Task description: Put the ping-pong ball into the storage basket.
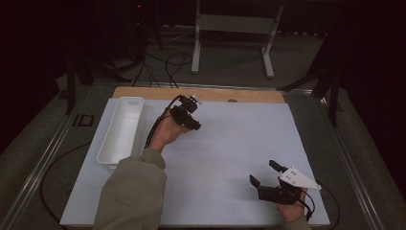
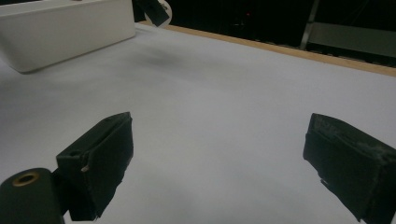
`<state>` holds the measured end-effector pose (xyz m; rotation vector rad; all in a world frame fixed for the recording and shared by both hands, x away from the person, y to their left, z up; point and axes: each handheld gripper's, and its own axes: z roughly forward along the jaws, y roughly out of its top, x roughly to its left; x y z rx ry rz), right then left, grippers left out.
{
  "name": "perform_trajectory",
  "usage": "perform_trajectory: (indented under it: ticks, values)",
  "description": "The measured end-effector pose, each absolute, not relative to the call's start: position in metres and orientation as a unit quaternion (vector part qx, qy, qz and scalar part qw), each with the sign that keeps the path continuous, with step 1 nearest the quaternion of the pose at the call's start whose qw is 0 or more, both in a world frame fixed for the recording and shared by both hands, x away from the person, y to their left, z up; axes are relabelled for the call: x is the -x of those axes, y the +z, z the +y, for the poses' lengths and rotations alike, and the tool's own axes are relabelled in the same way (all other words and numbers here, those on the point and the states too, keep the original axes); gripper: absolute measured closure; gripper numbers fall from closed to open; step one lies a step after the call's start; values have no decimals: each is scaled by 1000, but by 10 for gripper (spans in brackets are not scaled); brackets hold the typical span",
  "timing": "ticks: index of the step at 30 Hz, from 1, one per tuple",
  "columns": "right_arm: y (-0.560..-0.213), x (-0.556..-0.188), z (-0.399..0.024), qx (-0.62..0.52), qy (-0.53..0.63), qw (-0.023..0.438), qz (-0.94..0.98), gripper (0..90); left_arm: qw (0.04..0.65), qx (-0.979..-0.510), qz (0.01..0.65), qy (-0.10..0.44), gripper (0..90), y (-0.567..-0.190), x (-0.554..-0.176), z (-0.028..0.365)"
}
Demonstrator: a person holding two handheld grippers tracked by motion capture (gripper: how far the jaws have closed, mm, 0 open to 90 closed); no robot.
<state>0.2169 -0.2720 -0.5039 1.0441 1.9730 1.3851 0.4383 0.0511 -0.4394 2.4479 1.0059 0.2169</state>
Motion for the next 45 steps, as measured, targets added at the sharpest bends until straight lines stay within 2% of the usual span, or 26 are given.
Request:
perform_trajectory:
  ticks: [45]
  values:
    - [-504, -219, -272, -383, 516, 255, 723, 83, 240, -908, 331, 90, 517, -401, -420, 52]
